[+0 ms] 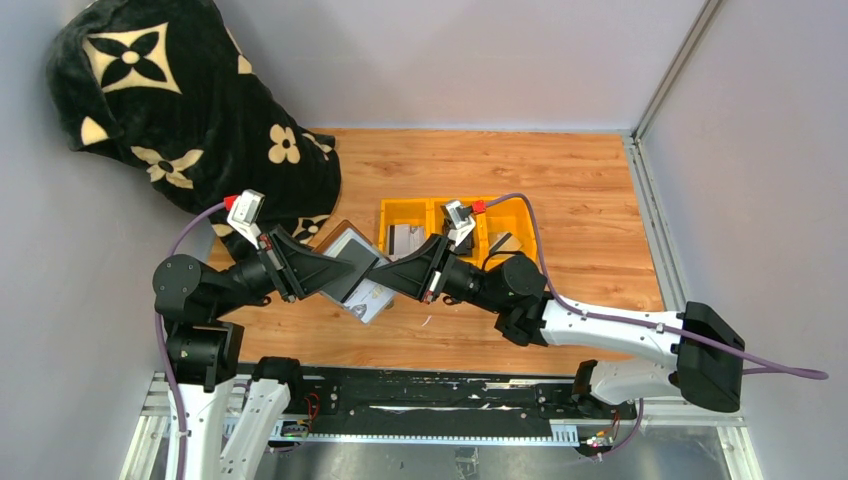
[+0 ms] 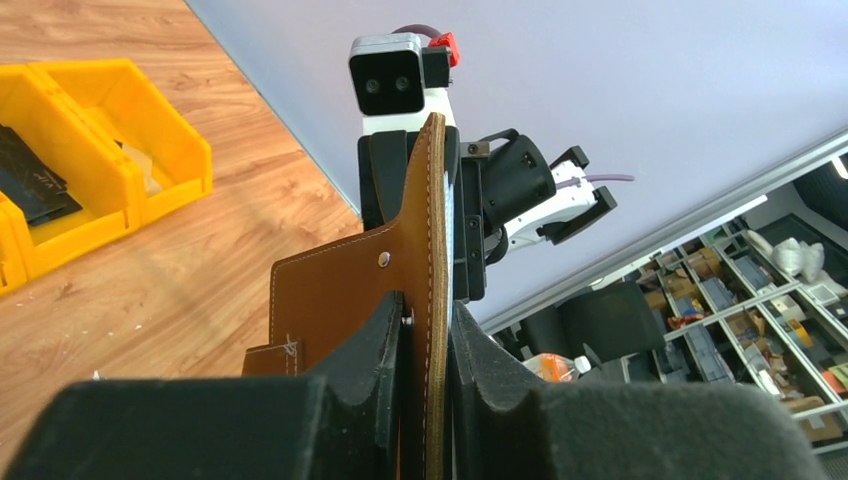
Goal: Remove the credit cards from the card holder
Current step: Remove the credit card from the card holder.
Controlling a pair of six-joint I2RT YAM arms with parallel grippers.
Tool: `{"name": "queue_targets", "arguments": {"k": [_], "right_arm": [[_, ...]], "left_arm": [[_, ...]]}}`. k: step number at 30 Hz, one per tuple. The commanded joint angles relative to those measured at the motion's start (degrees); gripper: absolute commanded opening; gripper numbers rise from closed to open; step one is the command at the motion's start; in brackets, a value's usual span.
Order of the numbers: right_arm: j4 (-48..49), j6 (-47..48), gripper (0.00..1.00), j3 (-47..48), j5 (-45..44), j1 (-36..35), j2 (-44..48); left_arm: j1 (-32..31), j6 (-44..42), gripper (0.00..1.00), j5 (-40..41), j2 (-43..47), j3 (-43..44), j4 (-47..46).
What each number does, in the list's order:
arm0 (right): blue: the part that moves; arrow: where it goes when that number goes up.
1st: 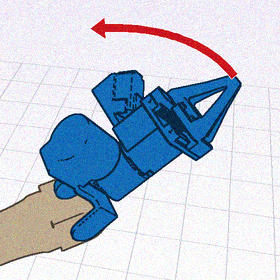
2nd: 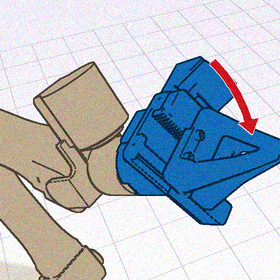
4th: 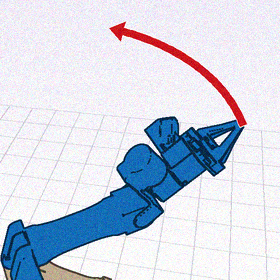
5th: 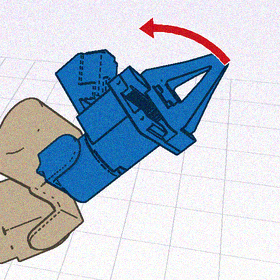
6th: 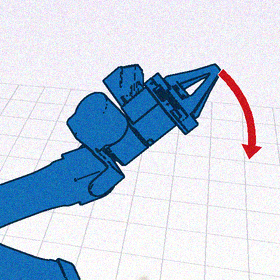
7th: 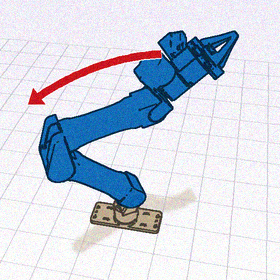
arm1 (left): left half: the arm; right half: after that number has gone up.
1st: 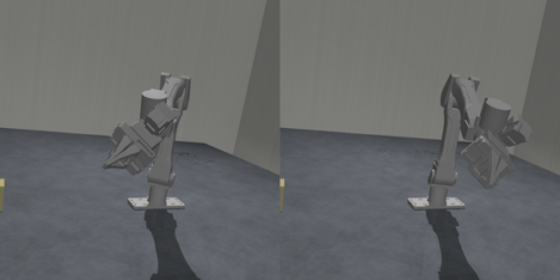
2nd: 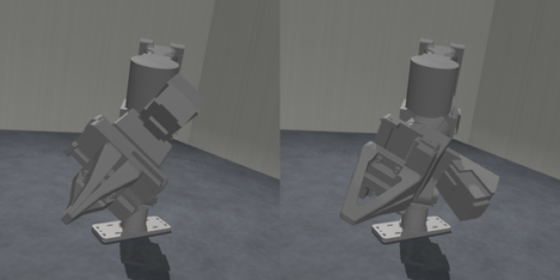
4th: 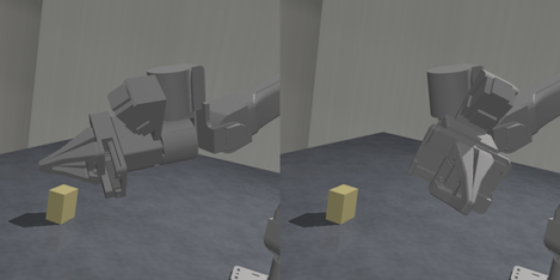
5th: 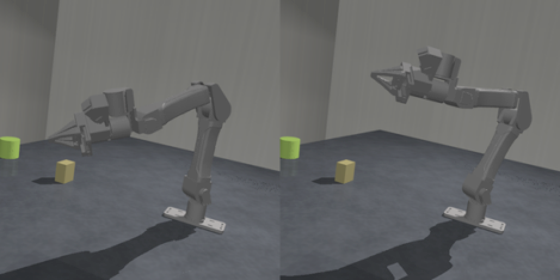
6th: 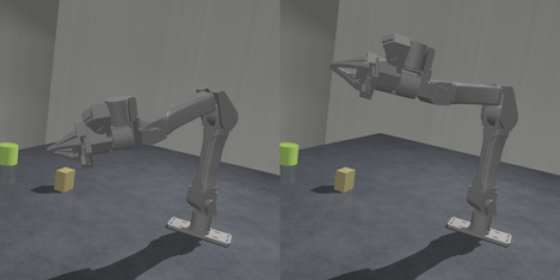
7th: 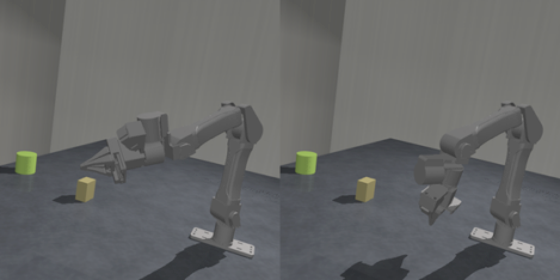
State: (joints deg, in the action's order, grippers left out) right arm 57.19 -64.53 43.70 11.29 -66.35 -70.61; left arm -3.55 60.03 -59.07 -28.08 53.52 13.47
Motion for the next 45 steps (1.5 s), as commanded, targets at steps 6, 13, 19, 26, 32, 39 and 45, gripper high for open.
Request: {"name": "queue_targets", "arguments": {"k": [6, 13, 19, 26, 32, 39, 45], "right_arm": [[-11.8, 6.9, 0.49, 1.8, -0.4, 2.4, 4.8], [-44.8, 29.8, 0.76, 11.6, -7.3, 3.0, 14.3], [-40.2, 33.2, 0.79, 8.5, -5.3, 3.0, 13.6], [-28.7, 33.6, 0.8, 6.1, 6.5, 3.0, 11.0], [-25.3, 34.8, 0.81, 5.4, 11.6, 3.6, 10.7], [-37.2, 38.0, 0.82, 10.9, 12.5, 8.8, 14.7], [-23.4, 29.0, 0.83, 9.7, 23.9, 9.6, 12.3]], "left_arm": [[-0.6, -0.2, 0.03, -3.1, 0.5, 2.7, -2.8], [-0.5, -6.9, 0.0, -3.7, 1.8, 3.3, -1.1], [-0.5, -5.8, 0.0, -3.9, 2.4, 2.9, -3.9], [-0.6, -4.1, 0.0, -6.2, 2.2, 2.8, -5.3], [-0.6, -3.8, 0.0, -8.2, 2.1, 2.9, -5.7], [-0.6, -3.9, 0.0, -10.8, 2.3, 3.5, -6.0], [-0.6, -4.2, 0.0, -10.9, 2.5, 3.8, -6.1]]}}
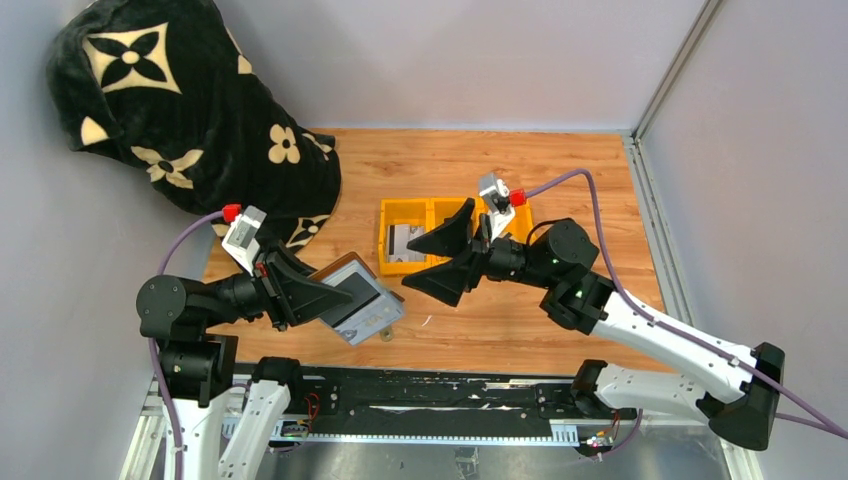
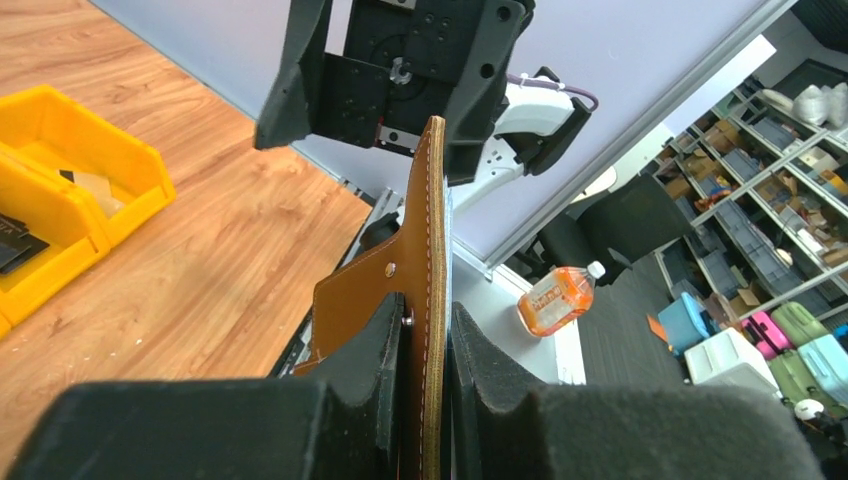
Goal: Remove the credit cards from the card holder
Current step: Remove the credit card from the card holder.
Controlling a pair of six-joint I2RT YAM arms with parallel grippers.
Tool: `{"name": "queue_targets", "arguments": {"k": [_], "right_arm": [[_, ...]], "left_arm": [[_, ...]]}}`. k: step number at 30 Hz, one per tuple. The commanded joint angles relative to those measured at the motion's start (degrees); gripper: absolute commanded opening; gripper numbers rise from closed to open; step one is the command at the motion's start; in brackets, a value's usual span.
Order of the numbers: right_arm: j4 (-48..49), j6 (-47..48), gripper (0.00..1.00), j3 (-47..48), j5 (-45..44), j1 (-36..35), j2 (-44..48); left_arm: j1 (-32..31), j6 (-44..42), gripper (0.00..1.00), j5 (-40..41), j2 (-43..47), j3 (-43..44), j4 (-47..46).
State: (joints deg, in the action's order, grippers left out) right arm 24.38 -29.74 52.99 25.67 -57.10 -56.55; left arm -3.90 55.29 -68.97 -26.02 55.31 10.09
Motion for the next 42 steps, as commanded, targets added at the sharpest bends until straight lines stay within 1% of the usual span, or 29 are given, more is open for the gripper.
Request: {"name": "queue_targets", "arguments": {"k": [1, 7, 13, 14, 16, 17, 18, 20, 21, 23, 24, 27, 29, 31, 35, 39, 42], "right_arm": [[10.5, -6.6, 0.83, 0.5, 11.2, 0.1, -2.9], [13.7, -6.8, 0.84, 1.9, 16.3, -3.0, -7.5], [5.3, -1.1, 0.84, 5.0, 16.6, -6.0, -9.8], [4.8, -0.7, 0.81, 5.2, 16.8, -6.2, -10.0], [3.8, -0.2, 0.65, 6.0, 18.5, -6.3, -10.5], [1.4, 0.6, 0.53, 6.9, 19.3, -6.3, -10.8], [-2.6, 2.1, 0.36, 8.5, 19.8, -6.2, -10.9], [-13.4, 8.0, 0.05, 13.0, 20.0, -6.2, -11.3], [-19.3, 9.7, 0.01, 14.2, 20.0, -6.2, -11.4], [-30.4, 15.3, 0.0, 18.4, 19.8, -6.3, -12.0], [-36.8, 18.2, 0.0, 21.0, 19.6, -6.2, -12.3], [-49.1, 23.8, 0.0, 27.1, 17.9, -6.2, -14.4], [-55.5, 27.0, 0.0, 30.4, 16.7, -6.2, -15.9], [-60.8, 29.2, 0.0, 33.6, 16.4, -6.2, -17.5], [-66.9, 32.5, 0.0, 38.2, 16.2, -6.3, -20.7], [-68.7, 33.1, 0.0, 41.2, 15.9, -6.4, -22.6], [-69.5, 33.2, 0.0, 43.4, 16.2, -6.7, -24.0]], "left_arm": [[-0.2, 0.5, 0.0, -0.9, 0.4, 1.9, -2.7], [-0.2, 0.6, 0.0, -0.9, 0.3, 2.4, -2.9], [-0.2, 0.8, 0.0, -0.7, 0.0, 2.5, -3.2], [-0.2, 0.9, 0.0, -0.6, 0.0, 2.5, -3.2], [-0.2, 0.7, 0.0, -0.4, 0.1, 2.1, -3.2], [-0.2, 0.4, 0.0, -0.2, 0.2, 2.0, -3.0], [-0.2, -0.4, 0.0, 0.0, 0.2, 1.8, -2.2], [-0.2, -3.7, 0.1, 0.4, 0.1, 1.9, 1.3], [-0.2, -5.3, 0.18, 0.1, -0.1, 2.0, 3.1], [-0.2, -9.9, 0.33, -0.2, -0.8, 2.1, 7.6], [-0.2, -12.9, 0.37, -0.5, -1.3, 2.5, 11.8], [-0.2, -24.3, 0.43, -2.3, -2.7, 3.8, 21.4], [-0.2, -28.8, 0.45, -4.6, -3.5, 3.8, 24.9], [-0.2, -31.0, 0.45, -6.3, -3.9, 3.3, 26.5], [-0.2, -31.5, 0.46, -9.5, -4.1, 1.8, 26.5], [-0.2, -31.2, 0.47, -12.6, -3.1, -1.0, 26.5], [-0.2, -30.8, 0.48, -13.0, -1.1, -3.7, 26.4]]}}
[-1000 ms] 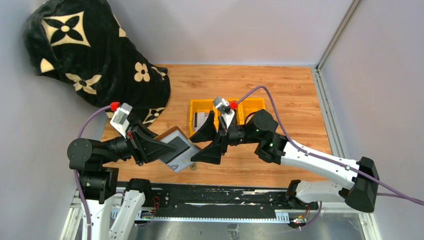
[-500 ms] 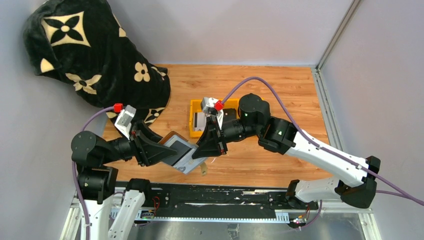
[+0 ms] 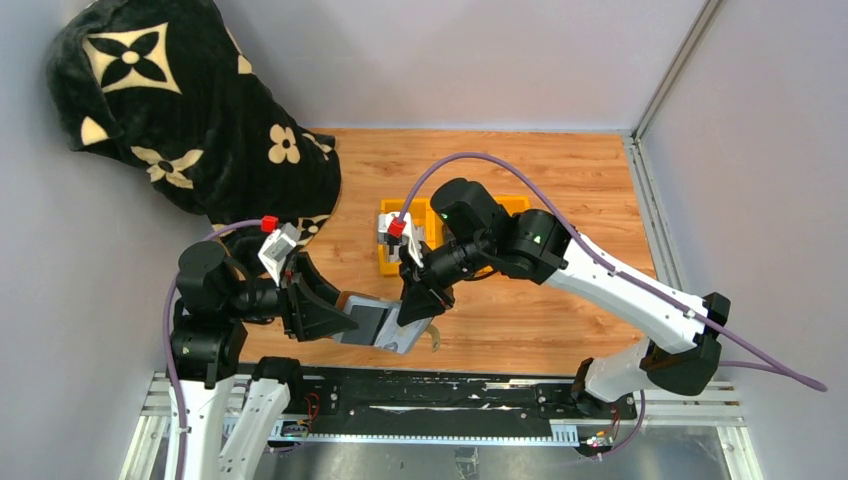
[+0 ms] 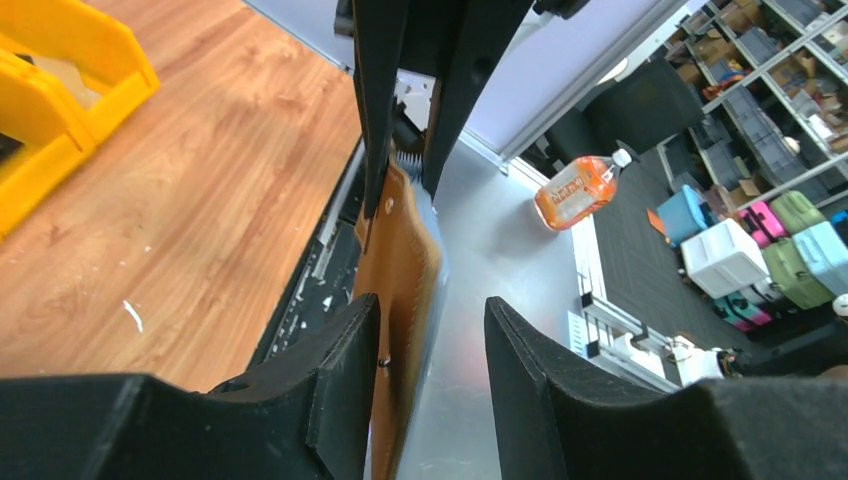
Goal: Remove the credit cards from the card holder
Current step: Remove the credit card from the card holder.
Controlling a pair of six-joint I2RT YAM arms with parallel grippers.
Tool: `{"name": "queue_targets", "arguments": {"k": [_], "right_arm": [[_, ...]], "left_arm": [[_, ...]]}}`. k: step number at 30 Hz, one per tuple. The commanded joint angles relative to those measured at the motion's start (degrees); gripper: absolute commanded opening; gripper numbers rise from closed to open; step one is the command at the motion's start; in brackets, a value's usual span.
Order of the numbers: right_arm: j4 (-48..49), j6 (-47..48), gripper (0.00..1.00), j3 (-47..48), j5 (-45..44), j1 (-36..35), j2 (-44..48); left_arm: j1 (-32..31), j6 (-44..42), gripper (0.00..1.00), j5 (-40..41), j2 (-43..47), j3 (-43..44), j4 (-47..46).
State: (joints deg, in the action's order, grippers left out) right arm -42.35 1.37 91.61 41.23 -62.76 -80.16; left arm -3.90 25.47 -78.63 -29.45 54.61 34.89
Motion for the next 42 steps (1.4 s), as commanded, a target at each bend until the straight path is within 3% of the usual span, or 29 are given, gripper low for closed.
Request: {"name": "queue_targets", "arguments": {"k": [1, 7, 14, 20, 23, 26, 30, 32, 37, 39, 42], "right_arm": [[-3.0, 2.1, 0.0, 5.7, 0.7, -1.3, -0.9], [-5.3, 2.6, 0.0, 9.2, 1.1, -2.3, -3.8], [-6.2, 4.7, 0.0, 9.9, 2.6, -2.9, -3.8], [-6.6, 6.3, 0.0, 11.4, 5.5, -3.3, -5.6], [-6.6, 7.1, 0.0, 12.6, 6.8, -3.5, -6.9], [-6.7, 8.0, 0.02, 13.4, 7.5, -3.5, -8.0], [-5.8, 8.0, 0.33, 13.1, 4.0, -2.7, -7.1], [-3.2, 5.2, 0.55, 11.7, 2.6, -0.9, -5.2], [13.2, -6.1, 0.64, 3.0, -9.8, 0.8, 5.1], [24.7, -11.8, 0.69, -3.3, -14.2, 0.9, 11.4], [38.7, -22.1, 0.74, -13.4, -15.1, 0.9, 17.5]], "left_arm": [[-0.2, -1.1, 0.48, -3.2, 3.0, -4.2, 1.6], [-0.2, -1.4, 0.48, -2.3, 4.4, -5.9, 1.6], [-0.2, -1.5, 0.33, -6.8, 3.5, -5.4, 2.0], [-0.2, -0.7, 0.3, -8.7, 4.7, -6.3, 2.1], [-0.2, -0.7, 0.23, -8.1, 5.2, -6.7, 2.3], [-0.2, -0.9, 0.08, -6.5, 4.0, -6.2, 2.2], [-0.2, -1.2, 0.01, -6.2, 1.0, -4.8, 2.8], [-0.2, -1.9, 0.0, -5.6, 0.0, -3.7, 3.1], [-0.2, -2.8, 0.0, 0.1, -1.2, -0.8, 3.1], [-0.2, -2.3, 0.0, 3.7, -1.7, 0.7, 2.8], [-0.1, 5.4, 0.0, 8.4, -1.4, 0.4, -4.9]]}}
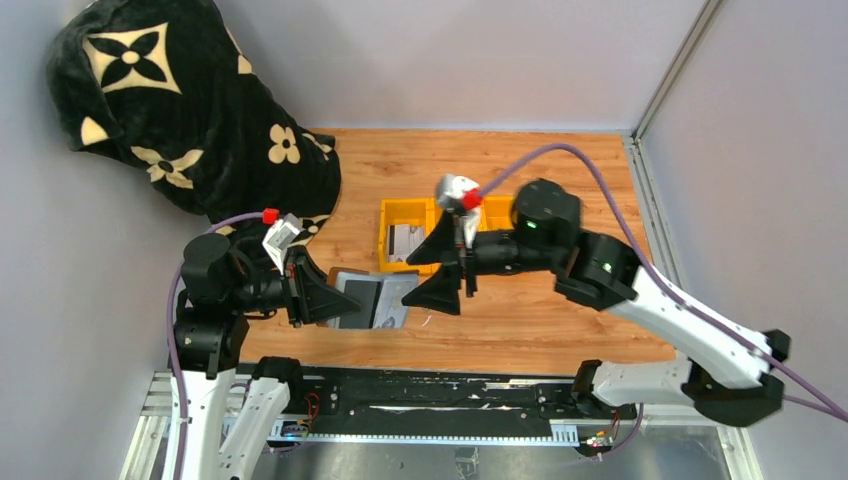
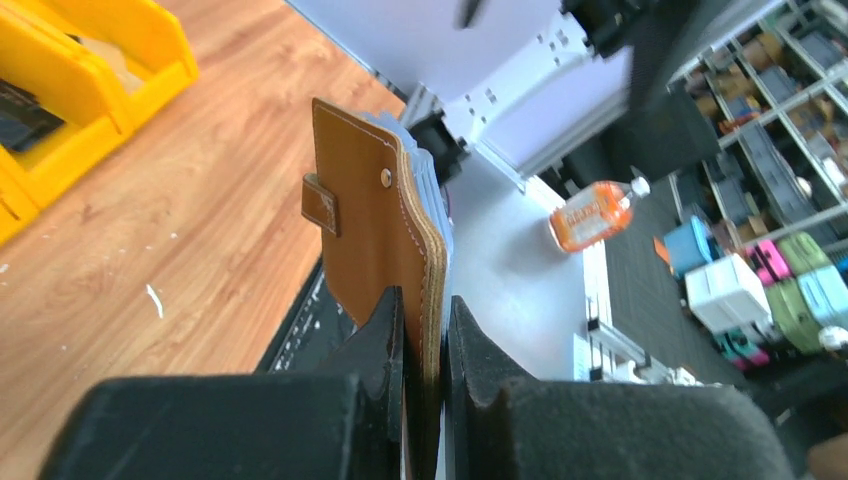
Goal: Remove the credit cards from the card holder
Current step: Remove the credit card from the card holder.
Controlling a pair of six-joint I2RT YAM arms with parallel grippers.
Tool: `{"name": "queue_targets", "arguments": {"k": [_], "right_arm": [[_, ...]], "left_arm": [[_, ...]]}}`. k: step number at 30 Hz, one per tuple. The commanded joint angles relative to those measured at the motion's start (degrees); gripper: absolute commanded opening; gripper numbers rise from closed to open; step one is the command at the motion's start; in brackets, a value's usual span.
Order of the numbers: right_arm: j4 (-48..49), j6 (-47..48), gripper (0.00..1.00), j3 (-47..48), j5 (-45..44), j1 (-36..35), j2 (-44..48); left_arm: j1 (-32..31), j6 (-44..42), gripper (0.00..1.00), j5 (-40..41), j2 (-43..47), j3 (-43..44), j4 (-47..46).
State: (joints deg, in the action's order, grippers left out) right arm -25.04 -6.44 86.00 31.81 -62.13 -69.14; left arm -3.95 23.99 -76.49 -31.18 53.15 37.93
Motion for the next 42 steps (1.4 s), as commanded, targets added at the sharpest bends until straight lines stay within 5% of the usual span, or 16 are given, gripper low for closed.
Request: {"name": "queue_targets", "arguments": {"k": [1, 8, 20, 28, 33, 42], "right_arm": [[25.0, -16.3, 0.74, -10.3, -5.1, 0.3, 7.4], [36.7, -28.3, 0.74, -18.4, 1.5, 0.2, 5.6], [39.9, -32.1, 0.69, -19.1, 3.8, 0.2, 1.4], [46.1, -36.7, 0.56, -17.6, 5.6, 0.2, -2.9], [49.5, -39.3, 0.41, -17.6, 5.0, 0.2, -4.4], [55.7, -44.7, 0.0, -18.2, 6.3, 0.3, -7.1]], "left_arm": [[-0.1, 10.8, 0.0, 7.0, 1.0, 1.1, -12.2], [-0.2, 24.1, 0.0, 11.1, 4.1, -1.2, -28.3], [-0.2, 29.1, 0.0, 9.6, 5.4, 1.5, -30.6], [-0.1, 30.0, 0.0, 9.9, 6.1, 1.3, -31.7], [-0.1, 30.4, 0.0, 10.2, 6.4, 1.2, -31.9], [-0.2, 37.9, 0.16, 9.0, 8.4, -2.6, -39.8]]}}
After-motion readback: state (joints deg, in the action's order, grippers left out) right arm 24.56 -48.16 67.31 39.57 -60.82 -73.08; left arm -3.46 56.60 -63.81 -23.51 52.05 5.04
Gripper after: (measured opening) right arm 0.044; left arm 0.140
